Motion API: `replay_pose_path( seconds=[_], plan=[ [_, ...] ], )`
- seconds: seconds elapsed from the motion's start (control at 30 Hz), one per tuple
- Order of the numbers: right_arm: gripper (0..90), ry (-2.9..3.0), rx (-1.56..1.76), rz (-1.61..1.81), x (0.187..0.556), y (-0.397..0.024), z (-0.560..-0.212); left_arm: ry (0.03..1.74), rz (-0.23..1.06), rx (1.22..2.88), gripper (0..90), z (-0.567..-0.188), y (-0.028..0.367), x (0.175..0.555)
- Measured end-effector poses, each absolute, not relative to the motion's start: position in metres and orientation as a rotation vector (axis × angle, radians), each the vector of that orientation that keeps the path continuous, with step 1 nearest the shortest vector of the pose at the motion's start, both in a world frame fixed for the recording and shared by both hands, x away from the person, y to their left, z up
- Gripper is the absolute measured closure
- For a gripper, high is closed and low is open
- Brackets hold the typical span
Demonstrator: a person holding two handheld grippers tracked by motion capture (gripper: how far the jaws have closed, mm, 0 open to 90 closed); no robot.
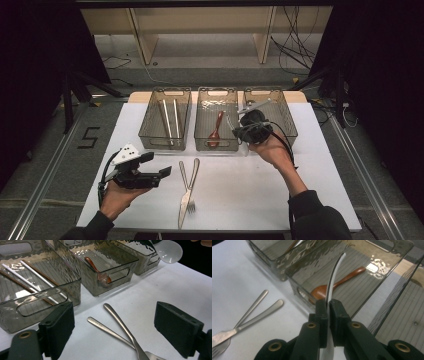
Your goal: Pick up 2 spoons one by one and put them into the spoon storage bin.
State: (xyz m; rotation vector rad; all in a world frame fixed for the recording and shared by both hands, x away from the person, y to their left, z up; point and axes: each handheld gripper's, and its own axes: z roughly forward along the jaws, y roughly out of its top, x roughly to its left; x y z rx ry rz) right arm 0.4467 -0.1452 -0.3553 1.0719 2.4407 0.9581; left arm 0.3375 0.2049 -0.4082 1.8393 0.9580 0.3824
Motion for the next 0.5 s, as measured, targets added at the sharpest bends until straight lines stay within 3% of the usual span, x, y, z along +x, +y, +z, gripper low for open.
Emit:
replay_pose_path(
  seconds=[0.5],
  plan=[
    [86.0,2.365,1.113,0.962,0.485,-0.126,-0.348,0.953,0.391,1.824,16.0,-0.407,0.206,0.337]
  ],
)
